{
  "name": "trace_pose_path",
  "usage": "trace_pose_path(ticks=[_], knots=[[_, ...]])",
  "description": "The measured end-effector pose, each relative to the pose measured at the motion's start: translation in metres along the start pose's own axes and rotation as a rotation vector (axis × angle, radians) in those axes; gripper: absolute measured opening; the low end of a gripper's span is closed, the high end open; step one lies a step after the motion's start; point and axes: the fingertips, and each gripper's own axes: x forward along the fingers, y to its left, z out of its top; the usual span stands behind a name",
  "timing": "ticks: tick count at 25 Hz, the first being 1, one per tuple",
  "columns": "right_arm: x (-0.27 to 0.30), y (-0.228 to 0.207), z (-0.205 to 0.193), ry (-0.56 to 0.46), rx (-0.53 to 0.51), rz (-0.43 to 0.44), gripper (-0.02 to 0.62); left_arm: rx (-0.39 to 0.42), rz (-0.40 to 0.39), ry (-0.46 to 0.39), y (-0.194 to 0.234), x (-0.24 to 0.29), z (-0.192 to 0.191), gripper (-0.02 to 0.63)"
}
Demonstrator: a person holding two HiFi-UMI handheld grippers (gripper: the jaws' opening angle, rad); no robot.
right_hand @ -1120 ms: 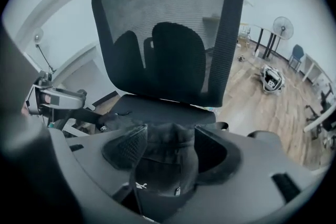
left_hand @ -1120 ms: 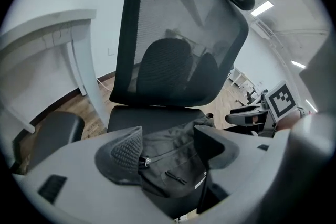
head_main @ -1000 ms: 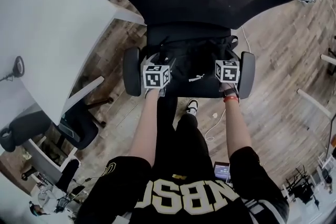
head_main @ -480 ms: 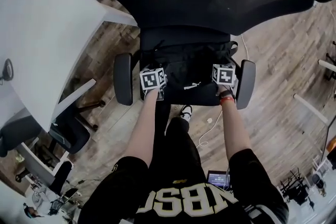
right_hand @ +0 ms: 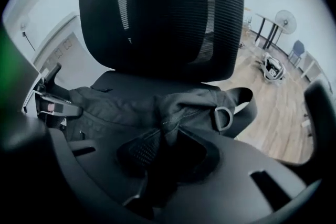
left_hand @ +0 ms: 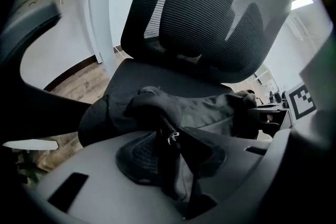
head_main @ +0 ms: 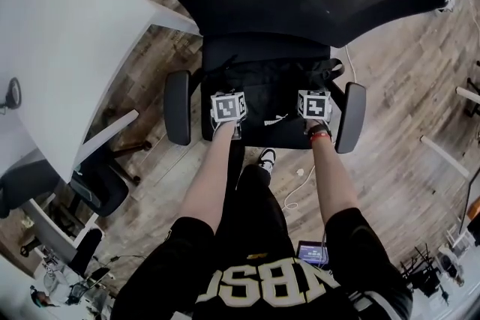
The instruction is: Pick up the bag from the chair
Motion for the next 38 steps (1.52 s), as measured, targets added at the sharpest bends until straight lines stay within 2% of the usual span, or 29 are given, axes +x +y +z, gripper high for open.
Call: trace_pose_path(ticks=[1,3,10,15,19,25,38], knots=[[-0.003,0.003,0.001,-0.007,-0.004,0.006,0.068,-0.001,-0.009,-0.01,-0.004,-0.004,0.001,0.097],[-0.011,0.007,0.004,-0.018,0.018,0.01,0.048,0.009,-0.024,-0.036,-0.011,-0.012,0.004,0.072],[-0.051,0.009,0.02,-0.1,0.088,0.03,0.043,0.055,-0.053,-0.141,-0.027,-0.055,0.027,0.067],[-0.095,0.022,0.036,-0.18,0.129,0.033,0.043,0.109,-0.056,-0.232,-0.031,-0.1,0.052,0.066],[-0.137,0.028,0.056,-0.246,0.157,0.034,0.043,0.121,-0.052,-0.294,-0.039,-0.14,0.07,0.066],[-0.193,0.036,0.078,-0.339,0.162,0.032,0.043,0.137,-0.051,-0.398,-0.056,-0.201,0.093,0.066],[-0.313,0.033,0.098,-0.534,0.194,0.02,0.041,0.21,-0.074,-0.581,-0.109,-0.312,0.123,0.064]])
